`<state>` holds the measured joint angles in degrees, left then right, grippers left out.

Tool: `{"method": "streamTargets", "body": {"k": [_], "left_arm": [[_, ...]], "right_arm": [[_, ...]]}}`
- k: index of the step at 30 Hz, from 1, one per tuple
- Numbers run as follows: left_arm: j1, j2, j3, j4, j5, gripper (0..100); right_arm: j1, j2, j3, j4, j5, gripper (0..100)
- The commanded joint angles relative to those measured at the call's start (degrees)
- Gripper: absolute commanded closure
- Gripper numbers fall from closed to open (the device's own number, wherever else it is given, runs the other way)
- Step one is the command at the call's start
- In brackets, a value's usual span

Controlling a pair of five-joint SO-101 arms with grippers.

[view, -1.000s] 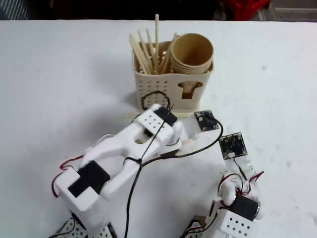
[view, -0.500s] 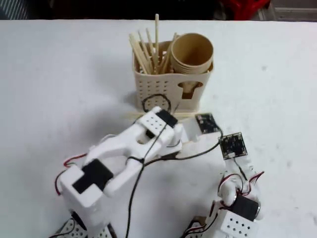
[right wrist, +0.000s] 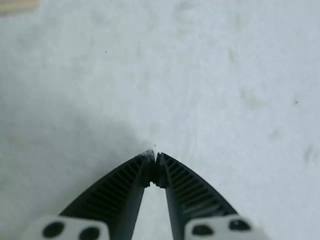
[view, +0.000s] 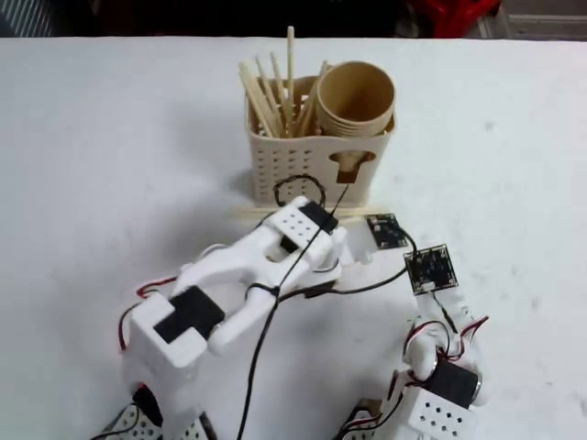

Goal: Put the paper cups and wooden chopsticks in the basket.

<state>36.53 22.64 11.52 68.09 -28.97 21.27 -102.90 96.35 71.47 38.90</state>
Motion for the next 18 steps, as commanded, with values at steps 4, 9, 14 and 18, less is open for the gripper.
{"method": "streamTargets", "body": {"k": [4, 9, 14, 18], "left_arm": [[-0.04, 0.66, -3.87, 1.85, 0.35, 98], [-2.68, -6.2, -3.6, 4.31, 0.09, 98], [-4.79, -16.84, 1.58, 3.69, 0.09, 98], [-4.7, -26.15, 7.12, 2.11, 0.44, 98]], "right_arm": [[0.31, -0.31, 0.44, -0.48, 0.35, 98.1], [0.31, -0.31, 0.44, -0.48, 0.35, 98.1], [0.31, -0.31, 0.44, -0.48, 0.35, 98.1], [0.31, -0.31, 0.44, -0.48, 0.35, 98.1]]}}
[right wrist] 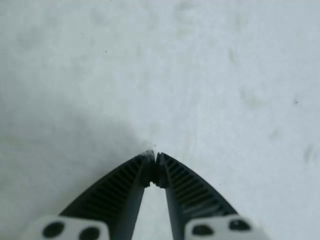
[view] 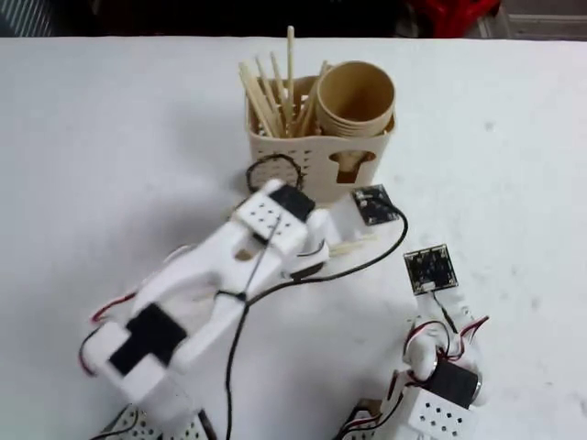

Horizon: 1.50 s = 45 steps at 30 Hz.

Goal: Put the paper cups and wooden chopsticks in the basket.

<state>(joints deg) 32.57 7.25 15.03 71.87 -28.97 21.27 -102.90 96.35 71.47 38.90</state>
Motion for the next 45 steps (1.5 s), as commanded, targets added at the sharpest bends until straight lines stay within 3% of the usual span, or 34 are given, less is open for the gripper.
{"method": "streamTargets", "body": {"k": [1, 6, 12, 19, 23, 28, 32, 38, 45], "left_arm": [[-0.75, -13.14, 5.36, -2.73, 0.44, 98], [-0.84, -25.71, 12.66, -6.59, 0.62, 98], [-0.84, -41.71, 19.69, -10.99, 5.98, 98], [-1.45, -54.99, 18.64, -22.59, 8.7, 98], [-5.76, -54.81, 12.4, -34.11, 9.49, 98], [-11.38, -49.89, 6.33, -51.69, 16.26, 98], [-13.41, -43.21, 0.18, -59.34, 22.07, 98], [-16.4, -31.78, -9.58, -58.81, 32.26, 98], [-20.18, -22.2, -17.93, -49.05, 42.55, 98]], "right_arm": [[0.31, -0.31, 0.44, -0.48, 0.35, 98.1], [0.31, -0.31, 0.44, -0.48, 0.35, 98.1], [0.31, -0.31, 0.44, -0.48, 0.35, 98.1], [0.31, -0.31, 0.44, -0.48, 0.35, 98.1], [0.31, -0.31, 0.44, -0.48, 0.35, 98.1], [0.31, -0.31, 0.44, -0.48, 0.35, 98.1], [0.31, -0.31, 0.44, -0.48, 0.35, 98.1], [0.31, -0.31, 0.44, -0.48, 0.35, 98.1], [0.31, -0.31, 0.44, -0.48, 0.35, 98.1]]}}
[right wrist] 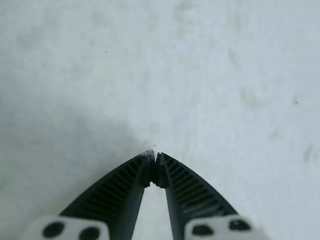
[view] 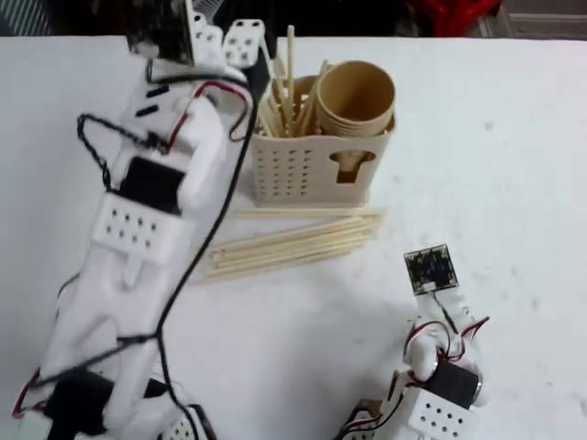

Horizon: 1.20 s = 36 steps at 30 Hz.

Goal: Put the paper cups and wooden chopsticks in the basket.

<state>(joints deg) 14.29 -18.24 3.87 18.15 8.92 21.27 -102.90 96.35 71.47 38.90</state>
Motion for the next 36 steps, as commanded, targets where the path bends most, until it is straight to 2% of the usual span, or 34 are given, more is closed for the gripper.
{"method": "streamTargets", "body": {"k": [1, 7, 12, 16, 23, 29, 34, 36], "left_arm": [[-1.89, 4.18, -8.18, 6.15, 5.01, 98], [-1.71, 6.64, -13.98, 12.31, 5.19, 98], [-1.8, 6.64, -13.8, 13.19, 5.1, 97], [-1.8, 6.64, -13.8, 13.54, 5.19, 93], [-1.54, 6.64, -13.71, 13.8, 5.19, 93], [-1.45, 6.46, -13.8, 17.05, 4.92, 93], [-0.4, 5.67, -14.33, 31.3, 4.48, 93], [1.98, 4.53, -13.89, 40.35, -1.85, 93]], "right_arm": [[0.31, -0.31, 0.44, -0.48, 0.35, 98.1], [0.31, -0.31, 0.44, -0.48, 0.35, 98.1], [0.31, -0.31, 0.44, -0.48, 0.35, 98.1], [0.31, -0.31, 0.44, -0.48, 0.35, 98.1], [0.31, -0.31, 0.44, -0.48, 0.35, 98.1], [0.31, -0.31, 0.44, -0.48, 0.35, 98.1], [0.31, -0.31, 0.44, -0.48, 0.35, 98.1], [0.31, -0.31, 0.44, -0.48, 0.35, 98.1]]}}
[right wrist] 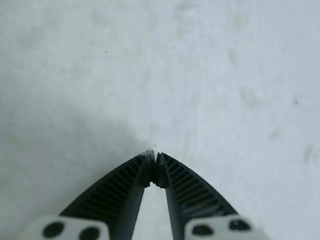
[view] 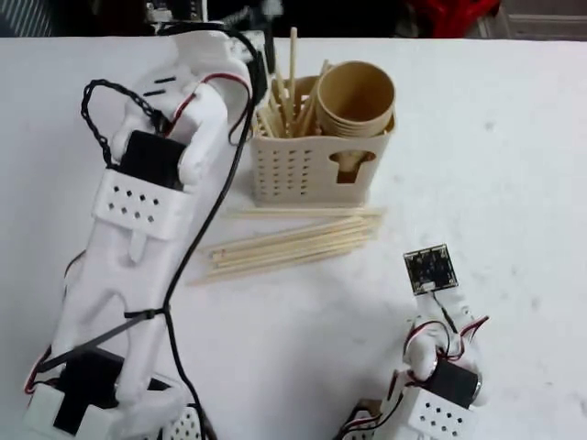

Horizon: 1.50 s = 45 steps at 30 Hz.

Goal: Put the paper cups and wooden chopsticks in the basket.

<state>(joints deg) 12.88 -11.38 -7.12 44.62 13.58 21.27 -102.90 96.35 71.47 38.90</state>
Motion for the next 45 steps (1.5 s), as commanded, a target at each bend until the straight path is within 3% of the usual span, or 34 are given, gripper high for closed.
{"method": "streamTargets", "body": {"k": [1, 4, 7, 9, 11, 14, 17, 20, 32, 40, 45], "left_arm": [[5.41, -2.86, -2.81, 18.37, -12.22, 93], [11.47, -4.0, -2.81, 30.86, -26.55, 93], [17.71, -3.56, -2.11, 40.53, -32.0, 93], [21.85, -2.59, 2.37, 42.64, -37.1, 93], [24.66, -1.1, 10.02, 42.02, -42.37, 93], [25.63, 1.98, 21.54, 34.73, -45.01, 95], [22.81, 6.02, 28.57, 25.49, -47.12, 98], [20.79, 11.65, 29.36, 24.0, -50.99, 98], [21.93, 29.49, 22.33, 21.89, -52.13, 98], [16.4, 33.63, 16.79, 21.54, -52.04, 98], [16.57, 35.56, 14.95, 21.98, -52.04, 98]], "right_arm": [[0.31, -0.31, 0.44, -0.48, 0.35, 98.1], [0.31, -0.31, 0.44, -0.48, 0.35, 98.1], [0.31, -0.31, 0.44, -0.48, 0.35, 98.1], [0.31, -0.31, 0.44, -0.48, 0.35, 98.1], [0.22, -0.31, 0.44, -0.48, 0.35, 98.1], [0.31, -0.31, 0.44, -0.48, 0.35, 98.1], [0.31, -0.31, 0.44, -0.48, 0.35, 98.1], [0.22, -0.31, 0.44, -0.48, 0.35, 98.1], [0.31, -0.31, 0.44, -0.48, 0.35, 98.1], [0.31, -0.31, 0.44, -0.48, 0.35, 98.1], [0.31, -0.31, 0.44, -0.48, 0.35, 98.1]]}}
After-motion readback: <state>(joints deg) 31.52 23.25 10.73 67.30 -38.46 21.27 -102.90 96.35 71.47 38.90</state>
